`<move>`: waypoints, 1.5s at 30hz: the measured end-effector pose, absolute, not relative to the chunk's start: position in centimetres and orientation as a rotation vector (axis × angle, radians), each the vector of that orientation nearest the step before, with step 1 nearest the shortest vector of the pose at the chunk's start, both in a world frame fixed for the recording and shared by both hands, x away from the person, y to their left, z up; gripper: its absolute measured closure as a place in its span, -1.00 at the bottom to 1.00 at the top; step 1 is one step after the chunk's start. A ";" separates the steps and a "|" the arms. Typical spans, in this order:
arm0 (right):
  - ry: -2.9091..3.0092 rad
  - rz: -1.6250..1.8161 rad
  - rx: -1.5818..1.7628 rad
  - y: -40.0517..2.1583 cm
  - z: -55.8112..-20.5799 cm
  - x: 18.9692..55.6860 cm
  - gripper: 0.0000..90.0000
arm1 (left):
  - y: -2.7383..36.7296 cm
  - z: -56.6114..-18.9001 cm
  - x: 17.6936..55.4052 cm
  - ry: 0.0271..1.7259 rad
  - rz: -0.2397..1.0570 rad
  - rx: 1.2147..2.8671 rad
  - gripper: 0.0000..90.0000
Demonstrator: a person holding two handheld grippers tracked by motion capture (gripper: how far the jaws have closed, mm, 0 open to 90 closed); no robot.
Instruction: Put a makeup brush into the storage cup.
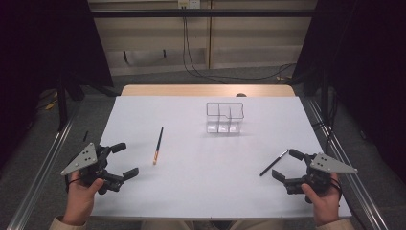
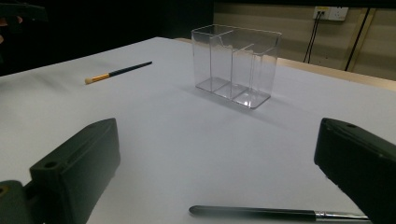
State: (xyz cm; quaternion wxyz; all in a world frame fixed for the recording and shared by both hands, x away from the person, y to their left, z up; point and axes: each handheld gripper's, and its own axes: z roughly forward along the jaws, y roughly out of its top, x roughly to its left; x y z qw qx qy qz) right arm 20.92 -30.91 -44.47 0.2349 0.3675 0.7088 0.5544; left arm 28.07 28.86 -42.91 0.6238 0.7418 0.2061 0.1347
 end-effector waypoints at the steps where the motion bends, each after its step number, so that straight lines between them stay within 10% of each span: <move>1: 1.948 1.522 1.006 -30.9 -44.5 20.9 -1.00 | 28.8 -42.9 28.1 0.473 0.310 1.702 -0.99; 45: 1.938 1.521 0.993 -30.8 -44.4 20.1 -1.00 | 24.1 -42.6 35.0 0.492 0.384 1.705 -0.99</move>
